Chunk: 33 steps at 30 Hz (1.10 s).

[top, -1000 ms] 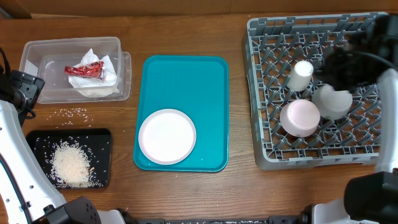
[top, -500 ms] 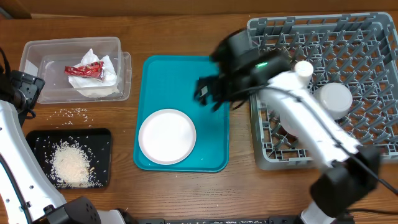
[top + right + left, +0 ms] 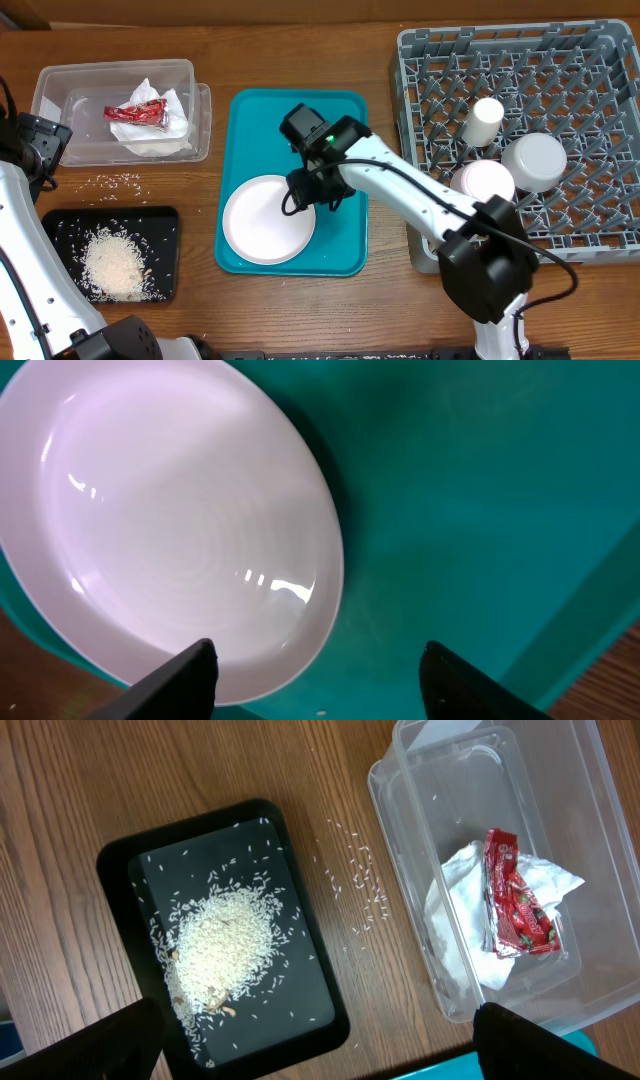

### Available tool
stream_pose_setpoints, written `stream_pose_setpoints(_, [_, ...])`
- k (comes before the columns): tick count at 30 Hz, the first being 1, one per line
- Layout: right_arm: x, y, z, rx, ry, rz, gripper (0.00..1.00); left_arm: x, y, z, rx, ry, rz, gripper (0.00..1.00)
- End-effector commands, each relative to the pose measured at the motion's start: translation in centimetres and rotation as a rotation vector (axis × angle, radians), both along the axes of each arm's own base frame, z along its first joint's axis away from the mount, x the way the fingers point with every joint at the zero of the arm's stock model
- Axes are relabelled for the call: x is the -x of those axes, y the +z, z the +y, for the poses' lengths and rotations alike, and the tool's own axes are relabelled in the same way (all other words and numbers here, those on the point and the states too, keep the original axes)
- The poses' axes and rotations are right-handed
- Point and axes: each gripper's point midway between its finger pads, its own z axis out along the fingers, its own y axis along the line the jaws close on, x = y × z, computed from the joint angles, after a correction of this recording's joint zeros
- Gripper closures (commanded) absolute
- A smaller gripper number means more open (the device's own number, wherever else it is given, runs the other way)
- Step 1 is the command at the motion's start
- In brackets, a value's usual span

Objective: Sort waste into correct bins and load items into the dishwasher
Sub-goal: 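Move the right gripper to the large white plate and grasp its edge, then lift the plate with the right gripper and carry it to the rack's back-left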

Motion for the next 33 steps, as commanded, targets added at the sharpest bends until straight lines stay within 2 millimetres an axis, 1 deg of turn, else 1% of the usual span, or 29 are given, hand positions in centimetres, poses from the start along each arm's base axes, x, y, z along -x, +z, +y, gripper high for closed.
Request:
stream_pose_setpoints(1, [0.4,-2.0,0.2,0.029,-0.002,0.022,0.34,0.2,-0.3,0.4,-0.008,-0.002,0.022,0.0])
stream_pose_setpoints(5, [0.4,-3.6,0.1,0.039,-0.04,0.039,0.39,0.2,-0.3,0.4,-0.008,-0.002,0.022,0.0])
stream_pose_setpoints(7, [0.6,-4.1,0.1,0.043,-0.045,0.052,0.43,0.2,-0.3,0.4,-0.008,-0.002,0.022,0.0])
stream_pose_setpoints(10, [0.7,-4.5,0.0,0.048,-0.045,0.061,0.46,0.2,-0.3,0.4,-0.008,-0.002,0.022,0.0])
stream_pose_setpoints(16, [0.3,-5.0,0.4,0.036,-0.045,0.048,0.62,0.2,-0.3,0.4,-0.008,-0.002,0.022,0.0])
stream_pose_setpoints(20, [0.3,-5.6,0.4,0.03,-0.045,0.044,0.64,0.2,-0.3,0.4,-0.008,-0.002,0.022,0.0])
stream_pose_setpoints(23, [0.6,-6.5,0.1,0.034,-0.068,0.051,0.65,0.2,-0.3,0.4,-0.008,-0.002,0.022,0.0])
stream_pose_setpoints(25, [0.9,-7.1,-0.2,0.04,-0.09,0.06,0.69,0.2,-0.3,0.4,-0.008,-0.002,0.022,0.0])
stream_pose_setpoints(26, [1.0,-7.3,-0.3,0.042,-0.093,0.064,0.73,0.2,-0.3,0.4,-0.008,-0.002,0.022,0.0])
stream_pose_setpoints(30, [1.0,-7.2,-0.2,0.041,-0.096,0.064,0.79,0.2,-0.3,0.4,-0.008,-0.002,0.022,0.0])
stream_pose_setpoints(32, [0.9,-6.8,-0.3,0.043,-0.099,0.066,0.87,0.2,-0.3,0.4,-0.008,-0.002,0.022,0.0])
stream_pose_setpoints(33, [0.7,-6.5,-0.3,0.045,-0.102,0.067,0.9,0.2,-0.3,0.4,-0.008,-0.002,0.022,0.0])
